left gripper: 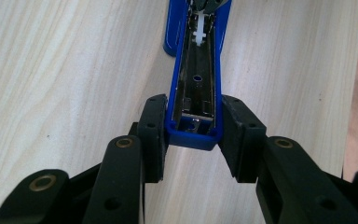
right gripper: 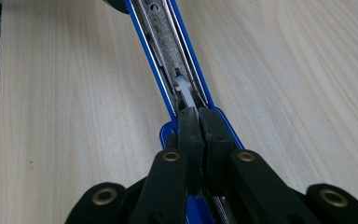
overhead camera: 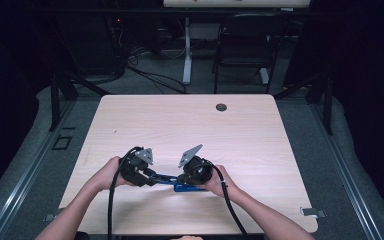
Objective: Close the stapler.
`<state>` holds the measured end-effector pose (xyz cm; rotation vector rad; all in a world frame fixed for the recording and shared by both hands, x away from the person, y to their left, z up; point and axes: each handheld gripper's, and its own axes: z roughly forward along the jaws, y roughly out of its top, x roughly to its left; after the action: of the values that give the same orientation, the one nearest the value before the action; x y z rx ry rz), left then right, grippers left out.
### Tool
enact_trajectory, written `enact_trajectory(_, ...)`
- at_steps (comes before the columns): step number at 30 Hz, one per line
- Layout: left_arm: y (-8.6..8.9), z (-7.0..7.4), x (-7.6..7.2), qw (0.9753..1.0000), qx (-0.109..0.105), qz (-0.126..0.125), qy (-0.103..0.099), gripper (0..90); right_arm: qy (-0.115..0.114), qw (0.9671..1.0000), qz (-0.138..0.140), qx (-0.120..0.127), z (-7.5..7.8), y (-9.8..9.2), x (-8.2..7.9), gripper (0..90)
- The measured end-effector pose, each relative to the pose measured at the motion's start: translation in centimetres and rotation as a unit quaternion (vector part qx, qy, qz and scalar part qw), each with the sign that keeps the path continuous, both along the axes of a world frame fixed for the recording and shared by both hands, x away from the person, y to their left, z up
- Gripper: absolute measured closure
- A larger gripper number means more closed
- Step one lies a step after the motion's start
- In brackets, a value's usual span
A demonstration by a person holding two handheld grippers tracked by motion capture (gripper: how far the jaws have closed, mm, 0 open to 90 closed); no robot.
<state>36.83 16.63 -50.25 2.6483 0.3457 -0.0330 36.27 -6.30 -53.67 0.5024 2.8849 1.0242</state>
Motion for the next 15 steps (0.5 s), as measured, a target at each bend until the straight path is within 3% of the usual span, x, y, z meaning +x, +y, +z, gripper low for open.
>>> enact_trajectory(6, -1.0, 1.1, 0.1, 0.9995, 0.028, -0.016, 0.002, 64.3, -0.001, 1.0, -0.001, 0.003, 0.0, -0.1, 0.0, 88.6)
enact_trajectory(15, -2.9, 2.9, 0.3, 0.9967, 0.068, -0.043, -0.01, 64.9, 0.004, 0.9999, -0.004, 0.012, 0.1, -0.4, 0.0, 88.6)
